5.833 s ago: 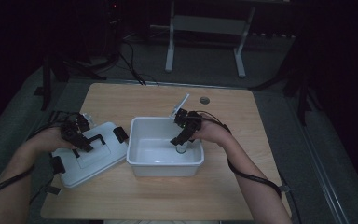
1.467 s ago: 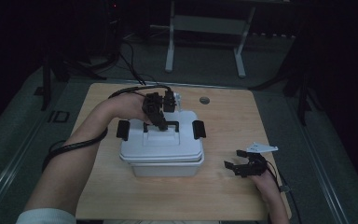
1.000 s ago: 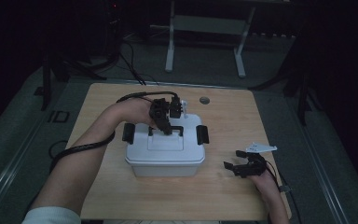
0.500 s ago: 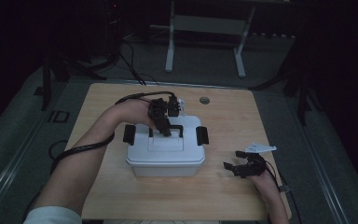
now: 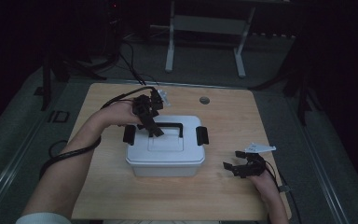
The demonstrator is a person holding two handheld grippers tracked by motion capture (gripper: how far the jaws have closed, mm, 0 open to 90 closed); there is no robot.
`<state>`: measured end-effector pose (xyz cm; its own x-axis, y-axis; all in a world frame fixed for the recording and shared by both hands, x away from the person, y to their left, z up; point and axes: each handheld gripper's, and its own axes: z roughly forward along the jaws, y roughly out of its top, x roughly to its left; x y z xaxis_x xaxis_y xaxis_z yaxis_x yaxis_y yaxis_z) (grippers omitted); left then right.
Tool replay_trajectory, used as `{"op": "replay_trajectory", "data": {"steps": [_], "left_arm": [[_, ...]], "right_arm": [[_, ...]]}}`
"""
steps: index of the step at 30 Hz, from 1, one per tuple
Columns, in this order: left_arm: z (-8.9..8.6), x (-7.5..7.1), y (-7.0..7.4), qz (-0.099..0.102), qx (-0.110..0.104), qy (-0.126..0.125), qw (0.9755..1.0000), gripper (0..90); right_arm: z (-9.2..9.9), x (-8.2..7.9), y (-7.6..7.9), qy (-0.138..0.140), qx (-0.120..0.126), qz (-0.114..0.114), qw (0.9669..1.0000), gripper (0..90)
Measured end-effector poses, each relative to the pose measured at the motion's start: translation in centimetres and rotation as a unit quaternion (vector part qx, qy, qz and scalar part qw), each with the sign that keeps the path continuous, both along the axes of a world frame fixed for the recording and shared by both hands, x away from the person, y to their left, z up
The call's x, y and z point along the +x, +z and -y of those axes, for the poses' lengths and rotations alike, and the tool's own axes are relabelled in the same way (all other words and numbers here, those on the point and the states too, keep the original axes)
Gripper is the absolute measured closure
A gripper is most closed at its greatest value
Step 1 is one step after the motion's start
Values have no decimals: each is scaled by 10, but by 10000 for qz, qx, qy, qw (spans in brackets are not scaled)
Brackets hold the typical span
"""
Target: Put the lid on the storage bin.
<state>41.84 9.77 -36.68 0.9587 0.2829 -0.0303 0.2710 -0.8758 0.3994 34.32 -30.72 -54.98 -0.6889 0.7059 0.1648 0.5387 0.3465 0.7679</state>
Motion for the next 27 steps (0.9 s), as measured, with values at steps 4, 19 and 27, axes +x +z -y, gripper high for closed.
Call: {"op": "replay_trajectory", "data": {"steps": [4,19,27], "left_arm": [[-15,-2,-2,29,-139,88,9999,76],[-80,-22,-2,937,-763,616,9908,23],[-109,-31,-4,1213,-1109,986,9815,23]], "right_arm": [[1,0,0,-22,18,0,10000,141],[1,0,0,-72,8,29,10000,141],[2,-1,0,-98,12,64,9999,141]]}}
